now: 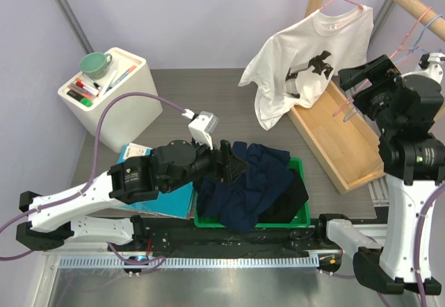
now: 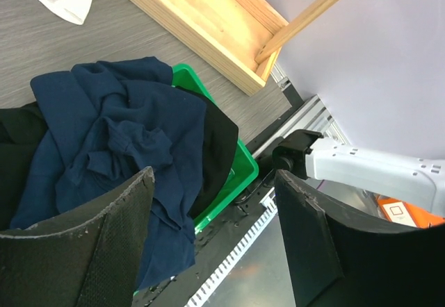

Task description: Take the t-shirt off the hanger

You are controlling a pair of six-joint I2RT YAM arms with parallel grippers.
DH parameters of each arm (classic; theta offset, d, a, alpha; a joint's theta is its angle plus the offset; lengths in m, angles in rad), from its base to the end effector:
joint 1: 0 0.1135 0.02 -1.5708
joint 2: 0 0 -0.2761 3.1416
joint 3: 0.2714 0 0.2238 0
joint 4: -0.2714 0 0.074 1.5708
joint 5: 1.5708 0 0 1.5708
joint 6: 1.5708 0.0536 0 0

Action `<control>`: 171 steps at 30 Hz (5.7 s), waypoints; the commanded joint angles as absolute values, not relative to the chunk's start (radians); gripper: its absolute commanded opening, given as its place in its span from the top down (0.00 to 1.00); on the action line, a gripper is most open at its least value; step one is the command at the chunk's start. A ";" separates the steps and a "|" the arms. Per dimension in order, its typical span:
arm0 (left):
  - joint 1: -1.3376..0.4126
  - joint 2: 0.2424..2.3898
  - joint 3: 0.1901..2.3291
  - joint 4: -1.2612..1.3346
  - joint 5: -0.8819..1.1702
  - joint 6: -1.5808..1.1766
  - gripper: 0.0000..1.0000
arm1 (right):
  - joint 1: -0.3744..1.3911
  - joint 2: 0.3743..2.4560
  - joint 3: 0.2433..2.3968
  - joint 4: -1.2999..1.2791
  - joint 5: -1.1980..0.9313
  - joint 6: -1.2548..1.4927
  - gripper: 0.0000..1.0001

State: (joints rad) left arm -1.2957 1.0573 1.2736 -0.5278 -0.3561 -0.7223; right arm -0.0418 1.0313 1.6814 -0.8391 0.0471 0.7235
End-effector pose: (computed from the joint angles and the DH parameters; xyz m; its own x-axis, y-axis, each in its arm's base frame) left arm 0.0724 -0.1877 0.4208 -0.5992 -0.1581 -0.7848 0.5541 0.6256 -0.5491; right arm 0.1385 -0.0083 0.5047 -0.0825 0.6653 -0.7420 0.1902 0.7414 0.6436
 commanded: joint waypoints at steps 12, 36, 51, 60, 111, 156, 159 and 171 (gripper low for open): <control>-1.066 1.319 1.593 -0.473 -0.187 -0.578 0.17 | 0.034 0.871 1.758 -0.908 -0.210 0.638 0.06; -0.726 2.124 2.228 0.311 0.036 -0.187 0.10 | 0.106 1.064 1.951 -0.879 -0.269 0.641 0.07; -0.719 2.279 2.327 0.419 0.156 -0.311 0.82 | 0.124 1.170 2.039 -0.876 -0.267 0.641 0.07; -0.735 2.217 2.324 0.401 0.216 -0.475 1.00 | 0.124 1.186 2.028 -0.871 -0.186 0.634 0.07; -0.818 1.796 1.947 0.336 0.273 -0.632 1.00 | 0.089 1.454 2.059 -0.624 0.286 0.928 0.54; -0.845 1.324 1.465 -0.153 0.222 -0.520 0.36 | 0.127 1.342 1.902 -0.353 -0.276 0.983 0.99; -0.870 1.292 1.441 -0.173 0.195 -0.525 0.31 | 0.169 1.319 1.875 -0.330 -0.255 0.997 0.99; -0.953 1.269 1.427 -0.235 0.170 -0.532 0.73 | 0.238 1.285 1.855 -0.351 -0.186 0.996 0.99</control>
State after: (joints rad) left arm -0.9504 1.2964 1.4368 -0.2100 0.1928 -0.5209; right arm 0.2283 1.3170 1.8194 -0.4339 -0.2096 0.9863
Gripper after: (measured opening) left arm 0.399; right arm 0.101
